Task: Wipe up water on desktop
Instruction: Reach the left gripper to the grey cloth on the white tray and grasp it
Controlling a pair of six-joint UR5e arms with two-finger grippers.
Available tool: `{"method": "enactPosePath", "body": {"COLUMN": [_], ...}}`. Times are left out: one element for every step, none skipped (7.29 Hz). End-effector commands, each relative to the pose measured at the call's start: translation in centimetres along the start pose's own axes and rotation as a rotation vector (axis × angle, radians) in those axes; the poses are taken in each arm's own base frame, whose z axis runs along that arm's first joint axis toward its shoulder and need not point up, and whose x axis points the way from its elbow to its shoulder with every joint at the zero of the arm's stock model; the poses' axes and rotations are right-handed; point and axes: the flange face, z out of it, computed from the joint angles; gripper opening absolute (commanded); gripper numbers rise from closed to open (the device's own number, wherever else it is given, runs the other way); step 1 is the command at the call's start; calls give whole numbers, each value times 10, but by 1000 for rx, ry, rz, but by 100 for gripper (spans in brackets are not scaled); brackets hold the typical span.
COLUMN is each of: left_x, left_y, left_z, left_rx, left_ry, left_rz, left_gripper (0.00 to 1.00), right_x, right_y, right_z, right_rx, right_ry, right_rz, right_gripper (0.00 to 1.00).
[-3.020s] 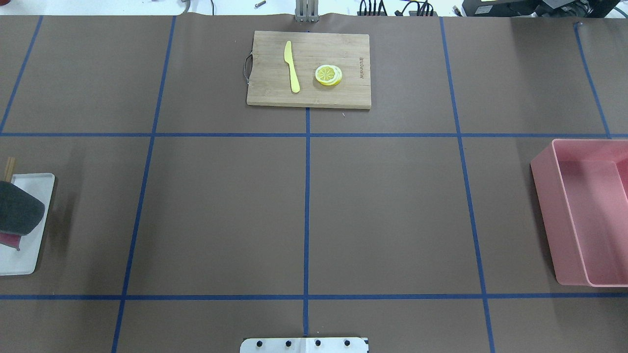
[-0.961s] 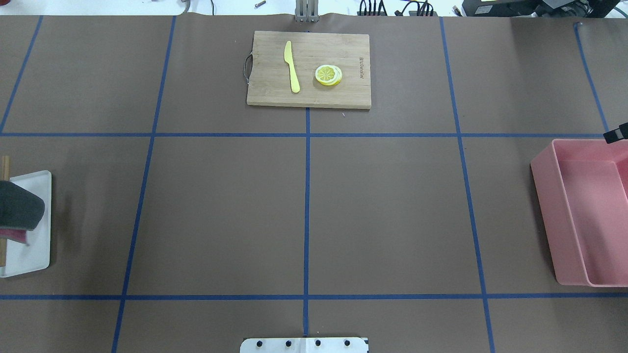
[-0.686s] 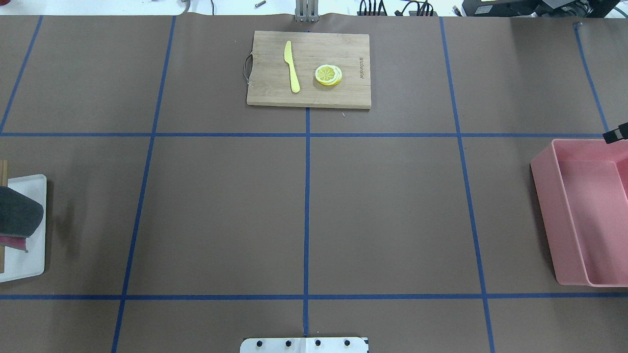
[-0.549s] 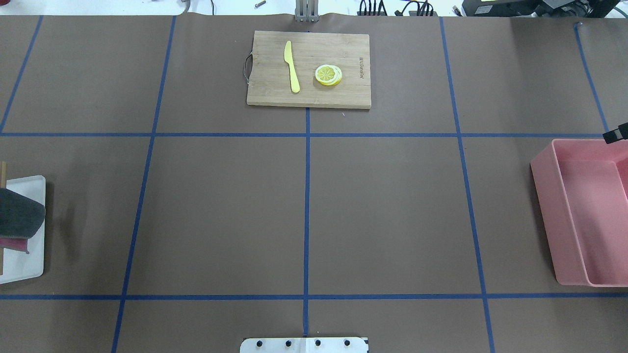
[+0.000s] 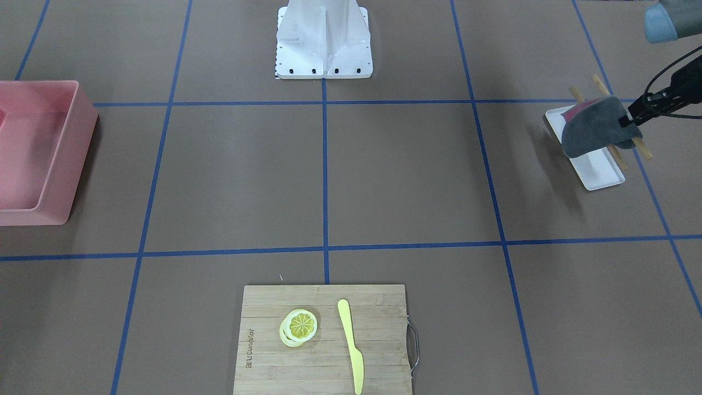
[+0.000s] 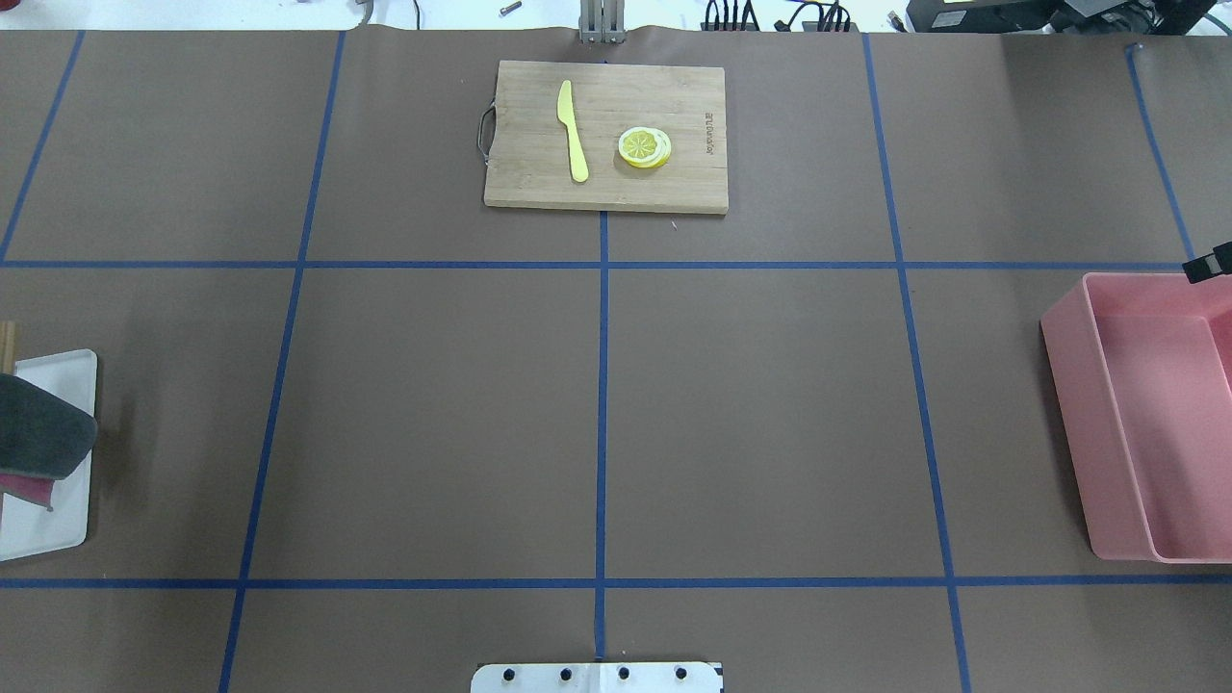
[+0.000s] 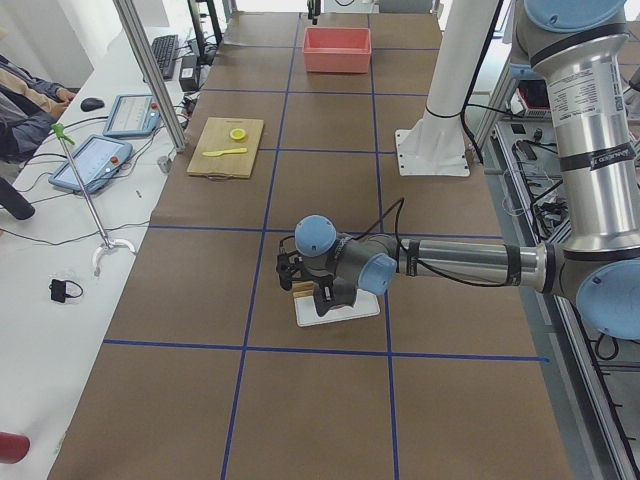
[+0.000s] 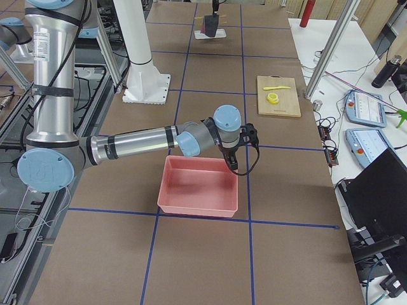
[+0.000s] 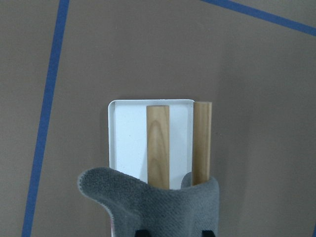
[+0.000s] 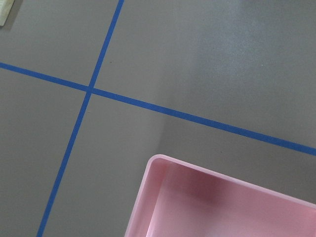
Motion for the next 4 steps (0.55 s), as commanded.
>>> {"method": "enactPosePath", "body": {"left_x": [-4,-4,0,5], "left_y": [3,3,5,10], "left_z": [1,0,-6,-13], "left_rx": [-4,-1,5,-3], "left_ry": [-3,-2,8,37], "left_rz": [-6,-5,2,7], "left_gripper": [0,0,0,0], "right_x": [1,2,1,1], "right_y": [0,0,0,0], "right_z": [1,1,2,2], "right_rx": [-2,-3,-4,-4], "right_ry": [0,1,0,0], "right_rz": [2,3,2,2], "right_gripper": [100,100,100,100]}}
